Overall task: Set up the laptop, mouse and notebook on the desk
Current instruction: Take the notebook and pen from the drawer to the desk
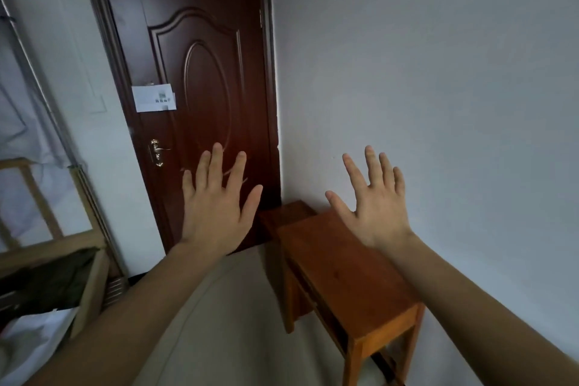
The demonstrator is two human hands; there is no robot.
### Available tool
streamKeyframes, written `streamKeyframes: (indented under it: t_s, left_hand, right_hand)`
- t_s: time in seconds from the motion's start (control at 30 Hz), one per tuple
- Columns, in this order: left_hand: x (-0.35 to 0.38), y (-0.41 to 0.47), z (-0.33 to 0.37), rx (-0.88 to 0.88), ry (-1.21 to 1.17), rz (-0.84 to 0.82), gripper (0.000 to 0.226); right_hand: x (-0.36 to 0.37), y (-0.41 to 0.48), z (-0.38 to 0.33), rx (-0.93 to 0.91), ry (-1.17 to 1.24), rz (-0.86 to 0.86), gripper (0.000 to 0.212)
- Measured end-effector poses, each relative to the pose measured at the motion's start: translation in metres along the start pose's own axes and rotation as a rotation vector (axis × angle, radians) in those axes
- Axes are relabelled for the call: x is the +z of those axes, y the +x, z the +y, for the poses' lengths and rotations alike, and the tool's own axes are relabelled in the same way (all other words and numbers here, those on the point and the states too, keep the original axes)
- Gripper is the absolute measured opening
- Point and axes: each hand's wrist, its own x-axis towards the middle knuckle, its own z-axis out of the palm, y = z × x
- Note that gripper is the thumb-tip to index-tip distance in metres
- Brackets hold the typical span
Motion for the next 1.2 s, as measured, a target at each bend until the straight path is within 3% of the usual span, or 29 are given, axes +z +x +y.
streamKeyframes:
  t_s: [0.23, 0.4, 0.53, 0.8, 1.2]
  left_hand:
    - [0.087, 0.101, -0.068, -0.027, 0.075, 0.097, 0.064]
    - [0.167, 0.160, -0.146, -0.088, 0.095, 0.040, 0.065]
    - [0.234, 0.216, -0.220, -0.022, 0.125, 0.017, 0.066]
    - [0.346, 0.364, -0.336, 0.073, 0.070, -0.066, 0.068]
    - [0.564, 0.541, -0.329, 0.174, -0.051, -0.176, 0.070]
  right_hand:
    - [0.098, 0.154, -0.018, -0.074, 0.031, -0.045, 0.077]
    - [0.190, 0.244, -0.063, -0.133, 0.044, -0.064, 0.076]
    - [0.266, 0.310, -0.103, -0.151, -0.006, -0.032, 0.076]
    - [0.380, 0.447, -0.152, -0.009, -0.060, -0.100, 0.077]
    - [0.532, 0.580, -0.077, 0.138, -0.159, -0.081, 0.077]
